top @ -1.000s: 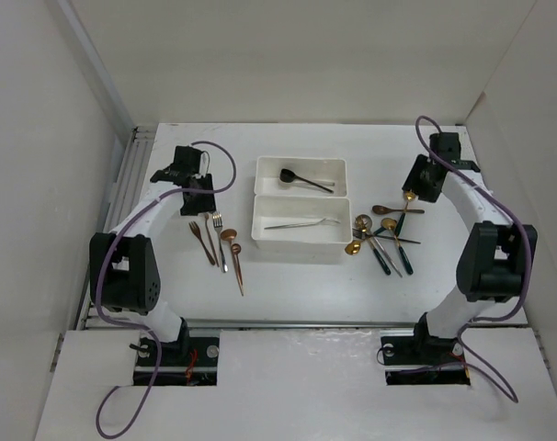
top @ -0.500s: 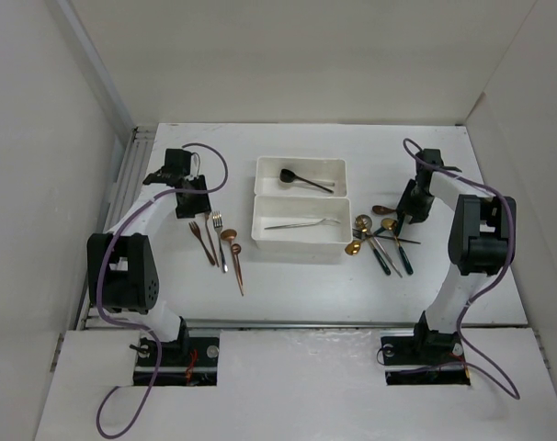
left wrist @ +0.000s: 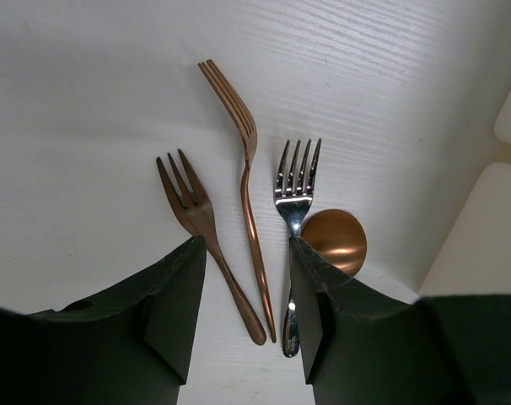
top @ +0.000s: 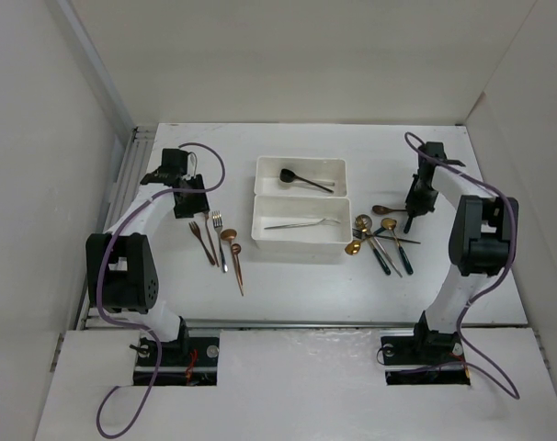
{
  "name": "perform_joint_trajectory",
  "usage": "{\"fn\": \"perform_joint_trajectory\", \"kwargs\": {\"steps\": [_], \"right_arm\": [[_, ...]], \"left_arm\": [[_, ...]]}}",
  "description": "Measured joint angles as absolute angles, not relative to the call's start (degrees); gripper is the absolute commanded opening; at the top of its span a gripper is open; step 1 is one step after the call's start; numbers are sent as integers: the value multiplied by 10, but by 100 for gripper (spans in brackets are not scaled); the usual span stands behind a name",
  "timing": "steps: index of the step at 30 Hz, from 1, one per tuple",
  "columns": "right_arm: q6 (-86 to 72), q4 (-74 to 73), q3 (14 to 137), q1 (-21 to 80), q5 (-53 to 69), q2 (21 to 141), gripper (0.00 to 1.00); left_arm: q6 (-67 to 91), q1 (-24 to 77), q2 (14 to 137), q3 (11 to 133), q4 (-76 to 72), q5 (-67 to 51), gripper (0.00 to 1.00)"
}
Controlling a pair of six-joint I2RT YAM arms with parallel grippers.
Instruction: Sort the eating utensils into containers
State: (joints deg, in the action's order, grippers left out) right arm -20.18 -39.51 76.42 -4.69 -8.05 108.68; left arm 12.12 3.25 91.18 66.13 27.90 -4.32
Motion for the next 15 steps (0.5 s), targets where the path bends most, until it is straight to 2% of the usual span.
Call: {"fn": "perform_joint_trajectory", "kwargs": {"steps": [5,10,14,15], "right_arm": [[-125,-356,797,11,-161,984,0],[77,-162,800,226,-178,862,0],[236,-73,821,343,-157,897,0],[275,-58,832,365,-157,943,0]], "left_arm": [[121,32,915,661,278,-45,41],[122,31,916,660,275,-48,41],[121,28,915,651,267,-48,41],[121,27,915,647,266,-48,41]]}}
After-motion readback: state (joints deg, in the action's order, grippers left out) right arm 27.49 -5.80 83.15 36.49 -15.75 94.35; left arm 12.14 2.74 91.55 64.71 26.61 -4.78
